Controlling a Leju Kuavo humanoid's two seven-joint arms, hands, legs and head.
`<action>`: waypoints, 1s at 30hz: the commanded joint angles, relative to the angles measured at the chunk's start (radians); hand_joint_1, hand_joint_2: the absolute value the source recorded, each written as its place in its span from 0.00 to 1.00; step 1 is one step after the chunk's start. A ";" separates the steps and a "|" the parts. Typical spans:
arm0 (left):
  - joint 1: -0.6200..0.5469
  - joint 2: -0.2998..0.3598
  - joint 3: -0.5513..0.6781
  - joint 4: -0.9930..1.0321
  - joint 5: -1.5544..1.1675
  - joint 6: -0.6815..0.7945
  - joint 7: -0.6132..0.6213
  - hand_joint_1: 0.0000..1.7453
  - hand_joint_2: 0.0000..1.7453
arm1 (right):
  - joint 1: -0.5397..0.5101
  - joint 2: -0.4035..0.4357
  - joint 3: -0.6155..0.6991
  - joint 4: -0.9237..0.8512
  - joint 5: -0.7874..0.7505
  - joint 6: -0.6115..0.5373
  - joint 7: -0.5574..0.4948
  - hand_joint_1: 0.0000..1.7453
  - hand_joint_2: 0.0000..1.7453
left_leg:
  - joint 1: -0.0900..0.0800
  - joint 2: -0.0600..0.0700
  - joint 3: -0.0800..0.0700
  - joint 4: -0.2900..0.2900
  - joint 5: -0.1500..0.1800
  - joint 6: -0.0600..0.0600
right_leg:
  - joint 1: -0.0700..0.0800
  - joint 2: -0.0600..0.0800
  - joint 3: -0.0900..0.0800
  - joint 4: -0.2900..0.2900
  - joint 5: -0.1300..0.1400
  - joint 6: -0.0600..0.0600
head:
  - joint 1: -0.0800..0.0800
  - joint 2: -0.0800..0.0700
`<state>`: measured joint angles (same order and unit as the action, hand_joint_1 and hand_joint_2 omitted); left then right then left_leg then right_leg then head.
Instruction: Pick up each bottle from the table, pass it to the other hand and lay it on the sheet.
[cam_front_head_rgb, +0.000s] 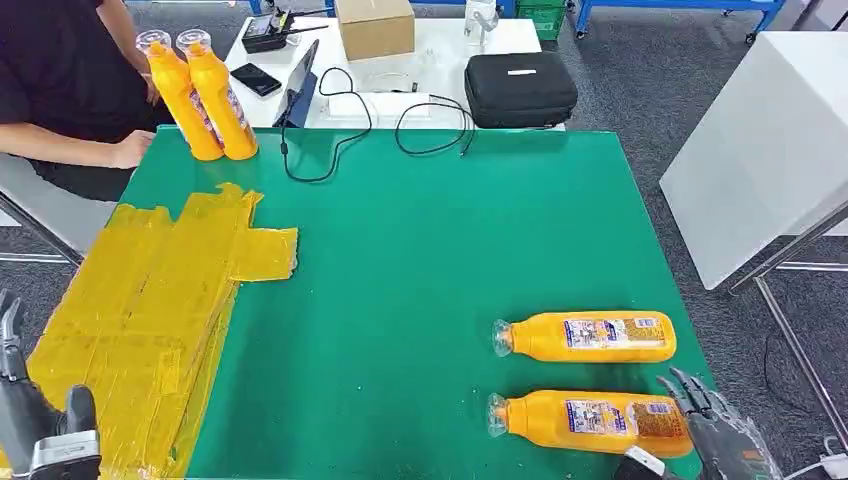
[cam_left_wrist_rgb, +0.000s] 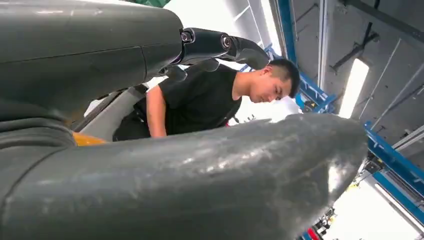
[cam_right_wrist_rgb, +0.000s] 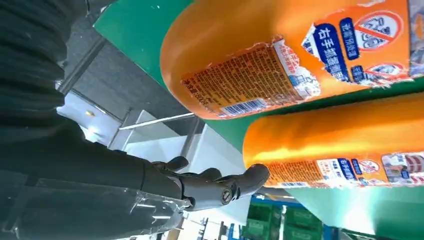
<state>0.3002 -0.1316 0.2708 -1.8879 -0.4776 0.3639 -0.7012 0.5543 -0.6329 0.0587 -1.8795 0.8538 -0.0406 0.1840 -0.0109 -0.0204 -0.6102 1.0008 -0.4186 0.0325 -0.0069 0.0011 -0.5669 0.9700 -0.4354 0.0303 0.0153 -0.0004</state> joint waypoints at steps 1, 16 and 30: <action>-0.026 0.007 -0.025 0.058 0.011 -0.004 0.003 0.00 0.00 | -0.112 0.100 0.024 0.156 0.043 0.039 -0.050 0.00 1.00 | 0.002 0.001 0.004 -0.002 0.000 -0.002 | 0.002 0.000 0.005 -0.004 0.001 -0.001 | 0.000 0.000; -0.025 0.009 -0.025 0.057 0.013 -0.004 0.003 0.00 0.00 | -0.134 0.109 0.038 0.172 0.052 0.042 -0.058 0.00 1.00 | 0.002 0.001 0.004 -0.001 -0.001 -0.002 | 0.002 0.000 0.005 -0.003 0.000 -0.001 | 0.000 0.000; -0.017 0.003 -0.021 0.050 0.025 -0.011 0.003 0.00 0.00 | -0.201 0.125 0.112 0.223 0.085 0.061 -0.076 0.00 1.00 | 0.002 0.003 0.006 -0.001 -0.002 -0.003 | 0.002 0.002 0.007 -0.003 0.000 -0.001 | 0.000 0.000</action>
<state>0.2933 -0.1316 0.2571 -1.8849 -0.4681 0.3632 -0.7012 0.4383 -0.5558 0.0912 -1.7513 0.9167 -0.0019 0.1236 -0.0110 -0.0205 -0.6102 1.0008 -0.4183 0.0326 -0.0068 0.0011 -0.5660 0.9701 -0.4353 0.0303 0.0156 -0.0004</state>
